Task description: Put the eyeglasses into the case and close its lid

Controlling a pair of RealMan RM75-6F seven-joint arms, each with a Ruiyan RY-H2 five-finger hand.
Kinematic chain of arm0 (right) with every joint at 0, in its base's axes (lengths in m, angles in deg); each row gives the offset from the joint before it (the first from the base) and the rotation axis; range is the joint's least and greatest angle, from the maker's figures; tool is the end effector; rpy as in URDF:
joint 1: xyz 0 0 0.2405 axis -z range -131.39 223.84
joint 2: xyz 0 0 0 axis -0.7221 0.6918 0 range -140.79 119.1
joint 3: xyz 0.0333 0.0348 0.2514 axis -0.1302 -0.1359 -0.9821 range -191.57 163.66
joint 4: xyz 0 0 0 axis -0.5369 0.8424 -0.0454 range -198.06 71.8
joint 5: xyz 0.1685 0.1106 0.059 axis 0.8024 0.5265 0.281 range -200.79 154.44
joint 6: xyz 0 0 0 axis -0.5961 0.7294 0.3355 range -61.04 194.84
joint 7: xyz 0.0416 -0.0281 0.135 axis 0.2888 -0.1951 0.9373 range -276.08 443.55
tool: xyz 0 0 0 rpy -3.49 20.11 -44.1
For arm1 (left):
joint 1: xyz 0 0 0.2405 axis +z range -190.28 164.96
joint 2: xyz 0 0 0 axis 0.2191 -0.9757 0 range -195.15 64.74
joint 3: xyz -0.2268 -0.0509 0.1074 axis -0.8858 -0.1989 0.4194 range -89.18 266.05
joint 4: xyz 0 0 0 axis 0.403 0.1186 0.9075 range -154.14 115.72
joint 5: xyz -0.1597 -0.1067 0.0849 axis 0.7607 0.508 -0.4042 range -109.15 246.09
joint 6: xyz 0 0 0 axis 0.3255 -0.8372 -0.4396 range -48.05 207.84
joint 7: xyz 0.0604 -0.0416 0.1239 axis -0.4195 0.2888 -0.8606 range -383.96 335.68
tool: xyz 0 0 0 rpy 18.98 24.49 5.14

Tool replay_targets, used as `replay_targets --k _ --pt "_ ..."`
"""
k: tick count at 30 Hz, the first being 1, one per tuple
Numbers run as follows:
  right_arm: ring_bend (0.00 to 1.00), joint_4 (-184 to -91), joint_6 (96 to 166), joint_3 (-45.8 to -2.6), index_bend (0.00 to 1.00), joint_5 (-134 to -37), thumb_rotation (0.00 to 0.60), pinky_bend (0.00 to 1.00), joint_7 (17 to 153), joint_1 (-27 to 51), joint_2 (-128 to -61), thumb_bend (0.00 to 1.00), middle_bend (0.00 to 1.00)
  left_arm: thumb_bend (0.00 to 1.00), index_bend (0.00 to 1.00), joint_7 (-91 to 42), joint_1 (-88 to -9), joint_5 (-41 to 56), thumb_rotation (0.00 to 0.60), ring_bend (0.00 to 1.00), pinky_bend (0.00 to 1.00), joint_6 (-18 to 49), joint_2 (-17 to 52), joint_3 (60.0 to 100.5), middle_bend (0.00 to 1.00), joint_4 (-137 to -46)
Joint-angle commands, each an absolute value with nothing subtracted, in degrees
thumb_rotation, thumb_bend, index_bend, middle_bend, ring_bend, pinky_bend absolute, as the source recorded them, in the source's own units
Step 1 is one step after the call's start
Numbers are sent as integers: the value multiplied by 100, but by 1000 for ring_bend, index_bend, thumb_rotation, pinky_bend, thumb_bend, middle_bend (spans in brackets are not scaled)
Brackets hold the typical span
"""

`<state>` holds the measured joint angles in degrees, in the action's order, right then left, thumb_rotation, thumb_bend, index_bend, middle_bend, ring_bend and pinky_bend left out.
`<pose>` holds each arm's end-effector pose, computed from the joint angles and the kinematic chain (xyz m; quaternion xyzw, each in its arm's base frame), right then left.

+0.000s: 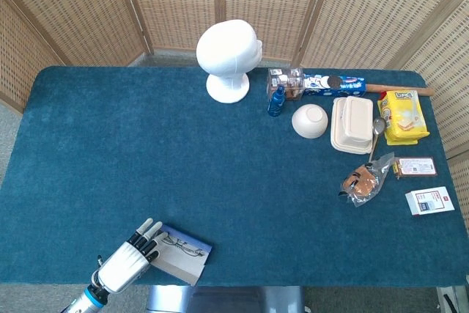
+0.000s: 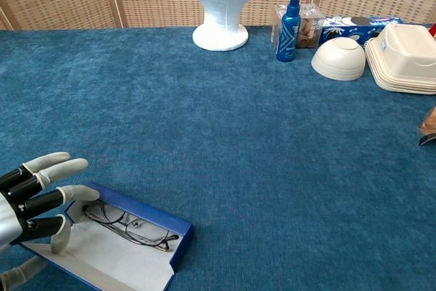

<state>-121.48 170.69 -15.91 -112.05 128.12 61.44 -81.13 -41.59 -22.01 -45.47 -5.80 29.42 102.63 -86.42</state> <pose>-0.4030 -0.0404 0.2239 0.4640 -0.4328 0.4832 0.6033 -0.2515 0.1142 -0.0333 -0.8165 -0.2002 -0.4005 0.3645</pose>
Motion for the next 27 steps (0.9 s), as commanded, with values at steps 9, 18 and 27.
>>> replay_targets --k 9,18,27 --pt "0 -12116 17042 -1595 0 -11198 460 193 12826 6143 -8140 238 167 398 591 -3415 -2184 -4149 600 0 45 -653 2798 10110 213 -8989" --pt "0 -12127 17027 -1614 0 -11153 458 193 12829 6163 -8138 237 167 388 567 -2940 -2266 -3884 600 0 62 -562 2868 9924 198 -9118" --pt "0 -12133 17008 -1640 0 -11087 454 193 12853 6205 -8123 236 167 382 532 -2408 -2400 -3526 600 0 72 -366 3118 9658 186 -9072"
